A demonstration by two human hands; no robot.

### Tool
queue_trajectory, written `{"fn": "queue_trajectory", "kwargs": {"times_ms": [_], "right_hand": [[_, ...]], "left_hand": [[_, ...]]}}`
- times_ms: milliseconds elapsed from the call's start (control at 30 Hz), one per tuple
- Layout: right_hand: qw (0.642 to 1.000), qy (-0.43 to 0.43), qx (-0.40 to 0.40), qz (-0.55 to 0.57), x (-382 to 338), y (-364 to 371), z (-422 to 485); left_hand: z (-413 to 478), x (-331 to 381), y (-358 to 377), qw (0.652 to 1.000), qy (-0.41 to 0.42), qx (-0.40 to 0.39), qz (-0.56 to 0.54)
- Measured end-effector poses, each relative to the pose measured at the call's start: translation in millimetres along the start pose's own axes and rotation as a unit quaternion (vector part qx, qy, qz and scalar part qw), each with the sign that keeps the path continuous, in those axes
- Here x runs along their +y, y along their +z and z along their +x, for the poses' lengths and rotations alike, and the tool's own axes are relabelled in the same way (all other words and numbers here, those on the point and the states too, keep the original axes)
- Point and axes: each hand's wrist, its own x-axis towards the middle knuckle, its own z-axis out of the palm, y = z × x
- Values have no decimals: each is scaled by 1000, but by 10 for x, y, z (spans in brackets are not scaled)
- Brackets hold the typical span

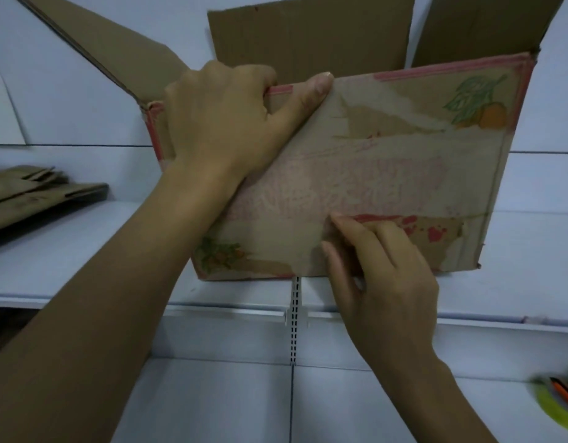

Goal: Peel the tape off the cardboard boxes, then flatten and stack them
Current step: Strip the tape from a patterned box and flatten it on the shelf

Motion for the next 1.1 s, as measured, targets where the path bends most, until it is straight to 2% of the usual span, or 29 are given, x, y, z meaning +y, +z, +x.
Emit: {"fn": "queue_trajectory", "kwargs": {"times_ms": [467,600,733,1100], "right_hand": [[999,40,-4,17,-86,13,30],[999,30,-4,-11,-99,26,7],[997,73,17,7,-108,8,-9],[999,53,14,3,-126,19,-14]], "left_hand": [[-9,-20,9,1000,16,-7,-10],[-14,-27,10,1000,19,3,-12],[-16,-35,22,1000,19,5,-23],[-17,-40,45,999,24,1,-38]]}}
